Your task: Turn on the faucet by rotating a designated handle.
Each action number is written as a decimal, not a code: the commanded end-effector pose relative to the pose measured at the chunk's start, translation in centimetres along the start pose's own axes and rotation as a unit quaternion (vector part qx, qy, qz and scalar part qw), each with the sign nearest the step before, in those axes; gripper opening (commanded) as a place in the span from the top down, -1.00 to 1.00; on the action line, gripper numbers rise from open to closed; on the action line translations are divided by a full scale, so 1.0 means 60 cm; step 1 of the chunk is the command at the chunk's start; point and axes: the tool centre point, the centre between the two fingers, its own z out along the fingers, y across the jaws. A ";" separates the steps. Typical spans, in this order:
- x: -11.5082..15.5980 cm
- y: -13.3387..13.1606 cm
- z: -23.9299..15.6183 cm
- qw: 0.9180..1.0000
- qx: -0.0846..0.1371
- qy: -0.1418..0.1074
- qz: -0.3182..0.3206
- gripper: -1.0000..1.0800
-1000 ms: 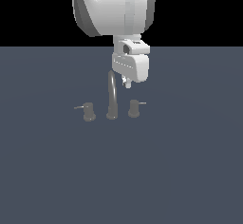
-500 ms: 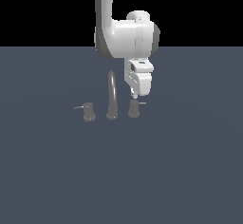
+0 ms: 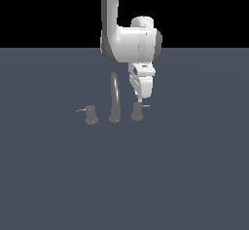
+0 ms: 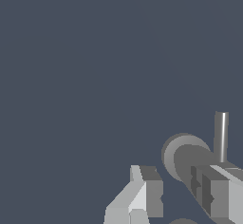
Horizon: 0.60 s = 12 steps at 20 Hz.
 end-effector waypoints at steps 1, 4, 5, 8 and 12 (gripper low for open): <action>0.029 0.020 0.036 1.000 -0.015 0.000 0.015 1.00; 0.029 0.020 0.036 1.000 -0.015 0.000 0.015 1.00; 0.029 0.020 0.036 1.000 -0.015 0.000 0.015 1.00; 0.005 0.002 0.003 1.000 0.000 -0.001 0.004 1.00; 0.026 0.031 0.015 1.000 -0.005 0.000 0.008 1.00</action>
